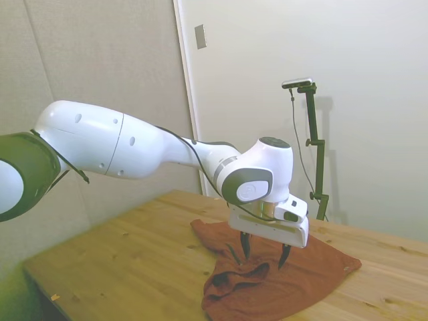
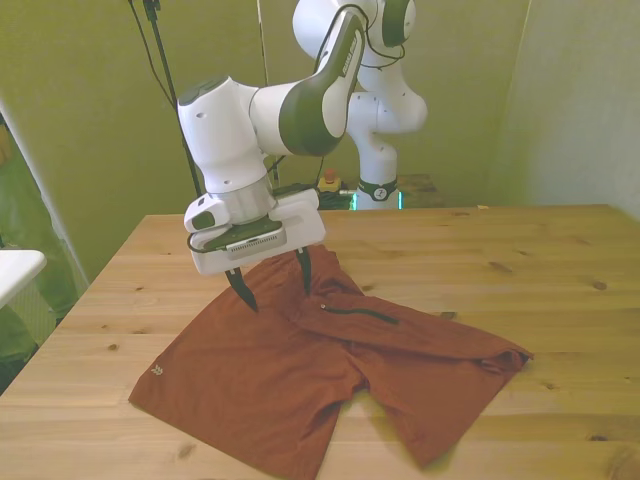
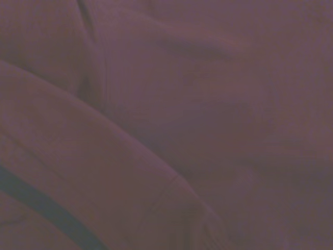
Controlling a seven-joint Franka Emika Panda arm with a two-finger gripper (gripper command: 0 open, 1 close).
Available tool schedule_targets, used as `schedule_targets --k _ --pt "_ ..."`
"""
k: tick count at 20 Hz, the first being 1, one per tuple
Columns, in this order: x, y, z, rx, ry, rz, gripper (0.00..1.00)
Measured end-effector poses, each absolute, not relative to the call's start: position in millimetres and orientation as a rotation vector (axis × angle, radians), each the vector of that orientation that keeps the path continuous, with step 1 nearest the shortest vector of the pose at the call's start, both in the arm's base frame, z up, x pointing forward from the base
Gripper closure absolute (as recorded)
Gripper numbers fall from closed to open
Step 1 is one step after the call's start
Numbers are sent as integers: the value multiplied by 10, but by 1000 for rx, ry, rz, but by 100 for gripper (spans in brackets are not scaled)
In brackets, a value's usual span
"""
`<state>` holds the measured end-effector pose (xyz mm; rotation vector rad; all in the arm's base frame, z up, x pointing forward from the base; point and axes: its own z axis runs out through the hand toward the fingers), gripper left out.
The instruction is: Unfold the shorts
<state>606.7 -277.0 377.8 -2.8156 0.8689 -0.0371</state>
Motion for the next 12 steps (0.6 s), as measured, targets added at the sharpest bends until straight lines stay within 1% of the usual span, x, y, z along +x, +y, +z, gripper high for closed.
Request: schedule_targets --k 1,6,12 --pt "6078 -2753 3757 -2816 865 -32 100" --pt "6080 -2738 3659 -2814 864 -8 100" --pt "6069 -2711 3614 -2817 859 8 100"
